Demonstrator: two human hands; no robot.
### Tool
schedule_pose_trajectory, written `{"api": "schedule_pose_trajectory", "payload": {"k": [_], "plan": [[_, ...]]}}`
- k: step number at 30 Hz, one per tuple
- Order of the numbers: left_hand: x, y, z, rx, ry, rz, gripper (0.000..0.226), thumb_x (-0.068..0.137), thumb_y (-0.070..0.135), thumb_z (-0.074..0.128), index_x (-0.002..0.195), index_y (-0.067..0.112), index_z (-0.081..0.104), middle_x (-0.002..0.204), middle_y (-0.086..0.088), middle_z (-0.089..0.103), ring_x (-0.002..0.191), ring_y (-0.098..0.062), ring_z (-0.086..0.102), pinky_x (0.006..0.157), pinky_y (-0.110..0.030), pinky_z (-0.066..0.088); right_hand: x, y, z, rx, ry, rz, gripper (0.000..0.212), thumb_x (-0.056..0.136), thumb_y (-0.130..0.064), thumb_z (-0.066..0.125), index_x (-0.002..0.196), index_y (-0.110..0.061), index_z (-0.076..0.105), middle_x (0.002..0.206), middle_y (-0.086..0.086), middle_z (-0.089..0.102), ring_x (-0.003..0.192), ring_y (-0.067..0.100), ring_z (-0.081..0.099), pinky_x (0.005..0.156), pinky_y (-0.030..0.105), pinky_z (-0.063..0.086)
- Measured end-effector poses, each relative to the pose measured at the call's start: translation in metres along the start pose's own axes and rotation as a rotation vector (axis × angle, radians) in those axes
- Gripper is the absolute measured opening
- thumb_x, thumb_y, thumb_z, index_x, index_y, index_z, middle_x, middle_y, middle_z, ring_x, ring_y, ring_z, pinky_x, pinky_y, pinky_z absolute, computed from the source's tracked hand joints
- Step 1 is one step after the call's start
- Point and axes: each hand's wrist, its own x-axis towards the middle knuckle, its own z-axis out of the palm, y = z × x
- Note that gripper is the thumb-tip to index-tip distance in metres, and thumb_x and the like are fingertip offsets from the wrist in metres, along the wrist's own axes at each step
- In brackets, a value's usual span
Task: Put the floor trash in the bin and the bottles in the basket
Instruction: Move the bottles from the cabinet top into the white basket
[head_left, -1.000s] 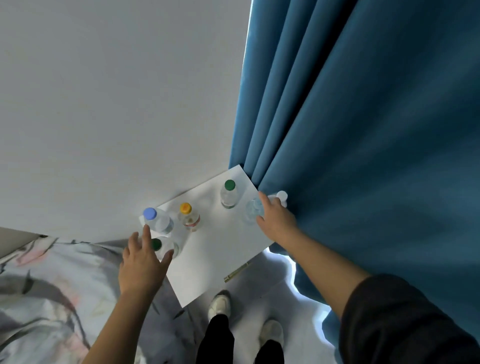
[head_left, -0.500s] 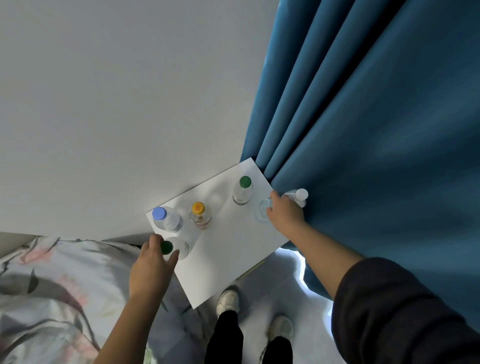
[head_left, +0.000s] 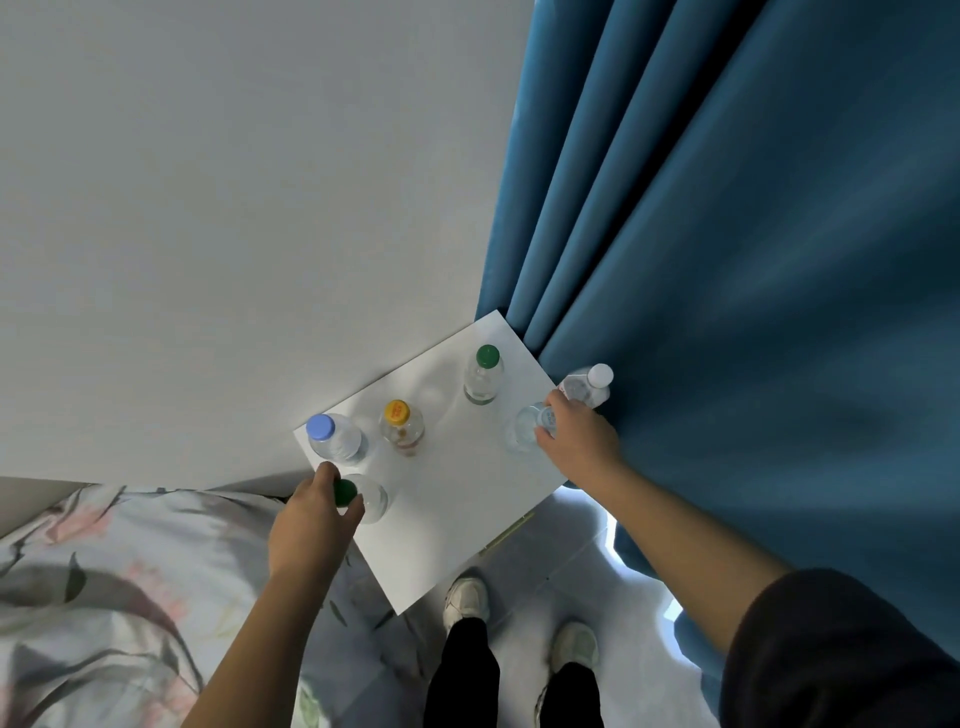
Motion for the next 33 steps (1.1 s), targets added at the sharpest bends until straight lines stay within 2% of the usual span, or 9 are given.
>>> {"api": "schedule_pose_trajectory", "payload": {"k": [6, 9, 12, 14, 19, 22, 26, 31, 33], "plan": [[-0.023, 0.044, -0.025, -0.002, 0.032, 0.189, 0.026, 0.082, 0.031, 0.065, 0.095, 0.016, 0.048, 0.082, 0.000, 0.058, 0.064, -0.022, 0.056, 0.053, -0.030, 0.046, -0.058, 0.010, -0.035, 0.167, 0.082, 0.042, 0.032, 0.089, -0.034, 0.051, 0.118, -0.021, 0.048, 0.105, 0.002, 0.062, 0.091, 0.029, 0.060, 0.069, 0.033, 0.048], [-0.040, 0.080, -0.039, -0.079, 0.019, 0.305, 0.028, 0.081, 0.032, 0.065, 0.098, 0.018, 0.049, 0.087, 0.003, 0.058, 0.071, -0.021, 0.058, 0.059, -0.031, 0.047, -0.093, 0.020, -0.059, 0.277, 0.153, 0.096, 0.024, 0.087, -0.034, 0.056, 0.108, -0.023, 0.053, 0.099, -0.002, 0.062, 0.086, 0.025, 0.057, 0.068, 0.030, 0.043], [-0.059, 0.118, -0.048, -0.156, -0.020, 0.438, 0.026, 0.081, 0.032, 0.065, 0.099, 0.022, 0.049, 0.088, 0.006, 0.057, 0.074, -0.015, 0.058, 0.062, -0.025, 0.044, -0.127, 0.032, -0.076, 0.367, 0.240, 0.148, 0.016, 0.084, -0.034, 0.059, 0.094, -0.022, 0.054, 0.088, -0.003, 0.062, 0.079, 0.025, 0.058, 0.067, 0.034, 0.049], [-0.072, 0.144, -0.050, -0.177, -0.035, 0.522, 0.026, 0.081, 0.034, 0.065, 0.100, 0.025, 0.049, 0.088, 0.007, 0.056, 0.075, -0.012, 0.056, 0.063, -0.024, 0.045, -0.145, 0.040, -0.085, 0.419, 0.282, 0.185, 0.015, 0.083, -0.035, 0.060, 0.092, -0.024, 0.055, 0.086, -0.003, 0.063, 0.079, 0.024, 0.059, 0.068, 0.034, 0.049], [-0.099, 0.203, -0.043, -0.181, -0.040, 0.720, 0.022, 0.081, 0.033, 0.065, 0.098, 0.024, 0.055, 0.086, 0.009, 0.059, 0.071, -0.009, 0.054, 0.062, -0.023, 0.047, -0.187, 0.065, -0.104, 0.435, 0.350, 0.254, 0.021, 0.083, -0.039, 0.062, 0.100, -0.028, 0.056, 0.091, -0.008, 0.063, 0.077, 0.017, 0.053, 0.067, 0.027, 0.043], [-0.118, 0.233, -0.036, -0.167, -0.047, 0.810, 0.021, 0.081, 0.033, 0.065, 0.098, 0.023, 0.058, 0.086, 0.010, 0.059, 0.070, -0.010, 0.055, 0.064, -0.026, 0.051, -0.215, 0.084, -0.112, 0.426, 0.385, 0.295, 0.022, 0.083, -0.041, 0.062, 0.101, -0.030, 0.054, 0.086, -0.013, 0.057, 0.074, 0.013, 0.048, 0.065, 0.025, 0.038], [-0.155, 0.266, -0.027, -0.173, -0.078, 0.926, 0.021, 0.079, 0.031, 0.066, 0.097, 0.020, 0.060, 0.085, 0.011, 0.058, 0.070, -0.013, 0.055, 0.064, -0.027, 0.049, -0.259, 0.112, -0.118, 0.451, 0.443, 0.339, 0.022, 0.083, -0.040, 0.062, 0.101, -0.029, 0.055, 0.086, -0.013, 0.058, 0.079, 0.017, 0.056, 0.070, 0.030, 0.047], [-0.218, 0.293, -0.010, -0.182, -0.094, 1.019, 0.023, 0.077, 0.029, 0.069, 0.095, 0.018, 0.060, 0.083, 0.010, 0.055, 0.068, -0.011, 0.051, 0.057, -0.013, 0.035, -0.327, 0.152, -0.113, 0.471, 0.496, 0.369, 0.022, 0.084, -0.038, 0.062, 0.103, -0.030, 0.055, 0.090, -0.011, 0.060, 0.082, 0.017, 0.058, 0.073, 0.031, 0.048], [-0.248, 0.298, 0.001, -0.178, -0.096, 1.033, 0.023, 0.077, 0.030, 0.069, 0.094, 0.018, 0.060, 0.082, 0.009, 0.056, 0.067, -0.011, 0.051, 0.058, -0.012, 0.034, -0.357, 0.170, -0.106, 0.462, 0.502, 0.382, 0.023, 0.084, -0.039, 0.062, 0.103, -0.029, 0.054, 0.089, -0.012, 0.057, 0.080, 0.017, 0.056, 0.073, 0.031, 0.047]]}}
